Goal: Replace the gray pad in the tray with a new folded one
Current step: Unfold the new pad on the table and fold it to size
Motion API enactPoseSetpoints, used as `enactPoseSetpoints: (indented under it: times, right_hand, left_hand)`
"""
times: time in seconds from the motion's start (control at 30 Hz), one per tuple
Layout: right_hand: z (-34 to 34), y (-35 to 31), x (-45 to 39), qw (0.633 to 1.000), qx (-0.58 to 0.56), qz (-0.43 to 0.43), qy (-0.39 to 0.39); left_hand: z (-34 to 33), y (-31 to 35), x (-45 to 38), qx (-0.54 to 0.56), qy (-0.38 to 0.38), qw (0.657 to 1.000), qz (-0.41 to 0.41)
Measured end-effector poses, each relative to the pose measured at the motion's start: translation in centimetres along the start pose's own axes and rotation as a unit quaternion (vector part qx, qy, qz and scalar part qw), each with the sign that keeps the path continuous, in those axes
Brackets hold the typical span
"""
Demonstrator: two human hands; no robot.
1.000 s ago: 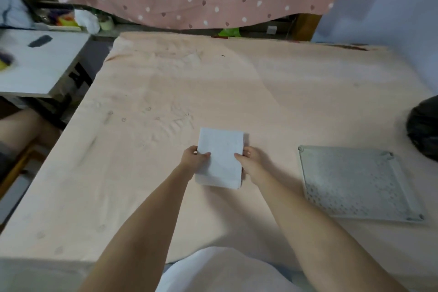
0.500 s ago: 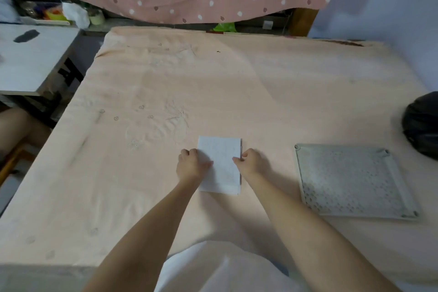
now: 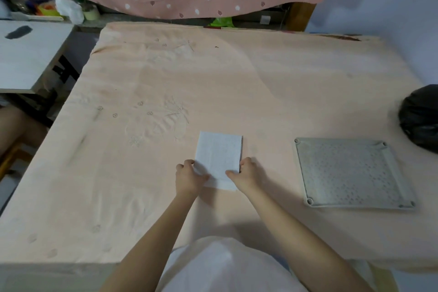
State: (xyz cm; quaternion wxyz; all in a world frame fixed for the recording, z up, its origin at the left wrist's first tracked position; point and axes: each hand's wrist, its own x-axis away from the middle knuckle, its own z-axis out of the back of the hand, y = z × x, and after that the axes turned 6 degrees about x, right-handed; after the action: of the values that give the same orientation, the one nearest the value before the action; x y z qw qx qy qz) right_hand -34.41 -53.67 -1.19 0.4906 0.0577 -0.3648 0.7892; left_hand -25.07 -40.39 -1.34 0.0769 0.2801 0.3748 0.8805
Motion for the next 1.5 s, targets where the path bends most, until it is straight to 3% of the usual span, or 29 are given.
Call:
enactPoseSetpoints:
  times: [0.07, 0.17, 0.27, 0.33, 0.43, 0.5, 0.57, 0.63, 0.77, 0.83, 1.03, 1.23, 1.33, 1.43, 1.5]
  right_hand:
    - [-0.4, 0.5, -0.2, 0.995, -0.101, 0.001, 0.013]
    - [-0.2, 1.3, -0.2, 0.982, -0.185, 0.018, 0.032]
    - [0.8, 1.8, -0.1, 0.972, -0.217, 0.08, 0.036]
    - [2.5, 2.0, 0.3, 0.961, -0.25, 0.116, -0.027]
    - [4.9, 3.1, -0.5, 0.953, -0.223, 0.157, -0.133]
    - [5.5, 3.3, -1.4, 0.957, -0.131, 0.232, -0.113]
    - [5.2, 2.5, -2.7, 0.953, -0.071, 0.282, -0.078]
    - [4.8, 0.6, -4.0, 0.954, -0.086, 0.28, -0.057]
    - [5.5, -3.8, -6.8, 0.957, -0.223, 0.184, -0.018]
    - [6.0, -5.3, -8.5, 0.959, -0.235, 0.16, 0.001]
    - [5.4, -7.6, -12.9, 0.974, -0.208, 0.086, 0.022]
    - [4.2, -7.6, -14.8, 0.99, -0.112, 0.075, 0.05]
    - [4.5, -7.4, -14.9, 0.993, -0.063, 0.068, 0.072]
    - [4.3, -7.1, -15.0, 0.994, -0.056, 0.057, 0.081]
    - [4.1, -7.3, -15.3, 0.994, -0.071, 0.044, 0.069]
  left_hand:
    - [0.1, 0.1, 0.1, 0.014, 0.015, 1.0, -0.009]
    - [0.5, 1.1, 0.3, 0.127, 0.006, 0.992, 0.026]
    - [1.1, 2.4, 0.6, 0.309, -0.016, 0.947, 0.085]
    - [1.6, 3.1, 0.7, 0.374, -0.02, 0.922, 0.094]
    - [2.7, 4.1, 0.5, 0.422, -0.037, 0.901, 0.096]
    - [3.4, 4.7, -0.1, 0.432, -0.055, 0.896, 0.091]
    - [4.1, 5.6, -1.0, 0.427, -0.063, 0.899, 0.073]
    - [4.7, 6.8, -2.3, 0.414, -0.061, 0.907, 0.05]
    - [5.5, 9.5, -5.7, 0.381, -0.092, 0.92, 0.014]
    - [5.4, 10.8, -7.6, 0.38, -0.101, 0.919, 0.021]
    - [4.0, 11.7, -11.8, 0.278, -0.121, 0.953, -0.014]
    - [3.1, 10.7, -14.9, 0.27, -0.135, 0.953, 0.003]
    - [2.5, 10.1, -15.9, 0.26, -0.114, 0.958, 0.033]
    - [2.0, 9.3, -16.4, 0.113, -0.02, 0.992, 0.043]
    - [1.8, 9.0, -16.5, 0.049, -0.01, 0.997, 0.05]
